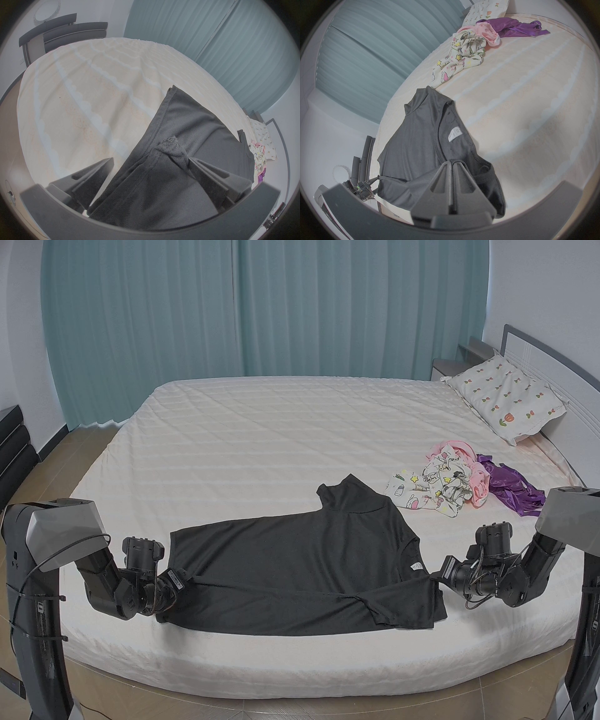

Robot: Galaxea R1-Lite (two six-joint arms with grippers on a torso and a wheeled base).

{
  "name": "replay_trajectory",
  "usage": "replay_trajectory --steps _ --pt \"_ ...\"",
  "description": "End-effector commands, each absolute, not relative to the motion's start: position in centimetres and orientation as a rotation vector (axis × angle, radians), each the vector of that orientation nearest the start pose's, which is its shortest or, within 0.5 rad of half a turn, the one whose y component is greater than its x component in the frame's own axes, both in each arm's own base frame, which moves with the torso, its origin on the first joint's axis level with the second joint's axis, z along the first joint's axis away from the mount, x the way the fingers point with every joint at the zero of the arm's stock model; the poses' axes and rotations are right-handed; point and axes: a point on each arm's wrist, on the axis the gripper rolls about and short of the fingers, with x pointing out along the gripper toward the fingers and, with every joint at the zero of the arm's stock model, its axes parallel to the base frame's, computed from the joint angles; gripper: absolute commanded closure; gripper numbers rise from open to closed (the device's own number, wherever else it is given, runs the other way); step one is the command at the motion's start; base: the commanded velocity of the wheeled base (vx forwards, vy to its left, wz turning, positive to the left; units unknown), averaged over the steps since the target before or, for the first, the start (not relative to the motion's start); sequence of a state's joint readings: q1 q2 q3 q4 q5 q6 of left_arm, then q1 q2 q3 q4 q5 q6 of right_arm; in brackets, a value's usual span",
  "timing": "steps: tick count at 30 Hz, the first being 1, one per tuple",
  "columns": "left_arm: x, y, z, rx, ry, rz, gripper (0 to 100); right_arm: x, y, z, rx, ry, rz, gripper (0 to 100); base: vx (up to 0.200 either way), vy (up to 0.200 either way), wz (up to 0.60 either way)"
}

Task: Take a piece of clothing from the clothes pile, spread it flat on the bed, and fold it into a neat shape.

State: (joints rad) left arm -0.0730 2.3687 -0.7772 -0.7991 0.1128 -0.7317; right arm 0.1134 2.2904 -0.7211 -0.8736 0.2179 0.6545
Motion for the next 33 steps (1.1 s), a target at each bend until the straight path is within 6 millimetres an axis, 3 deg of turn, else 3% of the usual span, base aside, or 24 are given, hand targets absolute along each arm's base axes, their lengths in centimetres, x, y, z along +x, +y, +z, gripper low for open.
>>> replay_trajectory --steps 1,10,20,21,26,33 --pt "35.8 -2.3 -4.1 -0.619 0.737 0.325 0 35.2 4.1 -1.6 0.667 0.764 0.078 100 0.0 0.0 0.0" --pt "35.8 -2.3 -4.0 -0.622 0.737 0.326 0 35.9 4.5 -3.2 0.662 0.682 0.121 100 0.0 0.0 0.0" --pt "35.9 -2.3 -3.8 -0.659 0.723 0.338 0 36.1 4.7 -3.7 0.659 0.668 0.134 100 0.0 0.0 0.0" --pt "35.9 -2.3 -3.8 -0.659 0.723 0.338 0 36.1 4.7 -3.7 0.659 0.668 0.134 0 0.0 0.0 0.0" --pt "35.9 -1.9 -2.4 -0.694 0.689 0.329 0 36.0 4.6 -3.8 0.662 0.642 0.141 0 0.0 0.0 0.0" --pt "36.1 -1.7 -2.1 -0.693 0.68 0.319 0 36.0 4.2 -3.6 0.667 0.634 0.127 0 0.0 0.0 0.0"
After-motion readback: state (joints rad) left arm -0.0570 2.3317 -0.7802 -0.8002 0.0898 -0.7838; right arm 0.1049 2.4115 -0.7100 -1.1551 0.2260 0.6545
